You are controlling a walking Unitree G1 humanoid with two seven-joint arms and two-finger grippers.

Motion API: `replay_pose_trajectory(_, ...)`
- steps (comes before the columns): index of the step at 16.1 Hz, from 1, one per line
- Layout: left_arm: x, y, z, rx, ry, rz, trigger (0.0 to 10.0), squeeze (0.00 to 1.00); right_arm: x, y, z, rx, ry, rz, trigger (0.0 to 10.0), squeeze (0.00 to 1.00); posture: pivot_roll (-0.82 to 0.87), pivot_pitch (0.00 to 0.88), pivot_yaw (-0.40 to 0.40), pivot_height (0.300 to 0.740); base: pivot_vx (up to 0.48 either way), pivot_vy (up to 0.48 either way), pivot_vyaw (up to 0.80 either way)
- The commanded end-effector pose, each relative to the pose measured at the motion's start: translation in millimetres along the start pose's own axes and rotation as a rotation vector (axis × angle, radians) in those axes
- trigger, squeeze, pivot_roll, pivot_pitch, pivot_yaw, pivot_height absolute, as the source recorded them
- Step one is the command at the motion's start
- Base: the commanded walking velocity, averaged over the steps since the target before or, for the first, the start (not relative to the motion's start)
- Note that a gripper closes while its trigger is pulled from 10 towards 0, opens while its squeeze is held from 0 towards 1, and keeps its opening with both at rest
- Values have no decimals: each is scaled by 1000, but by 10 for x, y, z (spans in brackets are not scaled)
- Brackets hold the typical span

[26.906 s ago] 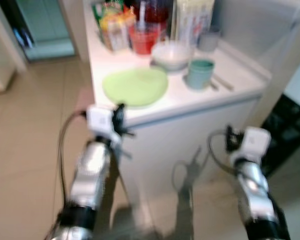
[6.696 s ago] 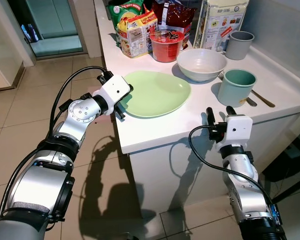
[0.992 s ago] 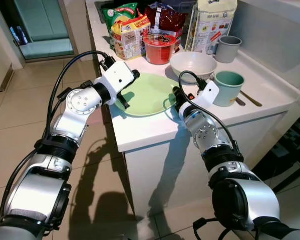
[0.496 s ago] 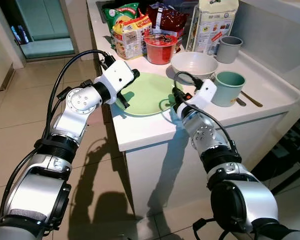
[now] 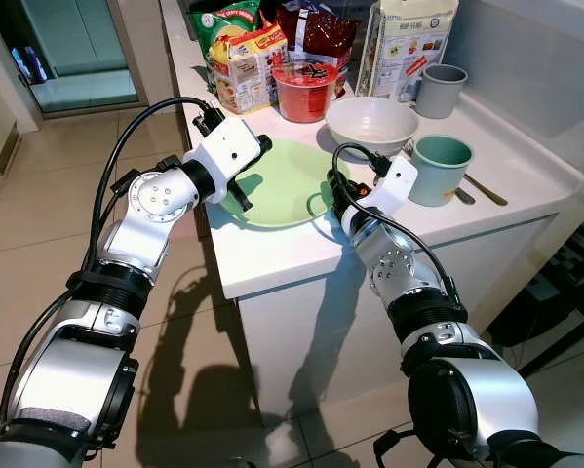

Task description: Setting the table

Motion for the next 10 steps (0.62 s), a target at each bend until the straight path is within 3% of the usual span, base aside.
replay_pose_trajectory(1,25,4,19,-7,1,4,10000,0,-234,63,-206,75,-9,-97,10000,1000,73,0,24,740,0,0,0)
replay_pose_trajectory(8,27,2,19,-7,0,7,10000,0,-227,72,-194,59,13,-96,10000,1000,73,0,25,740,0,0,0)
replay_pose_trajectory(9,32,2,20,-7,1,8,10000,0,-233,73,-180,54,39,-104,10000,827,72,0,24,740,0,0,0)
replay_pose_trajectory(10,35,1,20,-7,2,10,10000,0,-230,72,-166,48,52,-105,10000,0,73,0,23,740,0,0,0)
Point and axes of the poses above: a point about 5 cm out from each wrist's last joint towards the gripper, its own y axis pointing back from the gripper into the wrist, its own z axis along the axis of the wrist's last joint, x = y × z, the point moved 2 cm from there along -y, pointing out of the wrist towards the gripper, and after that the axes turned 6 degrees about -y, right-handed, at the moved point
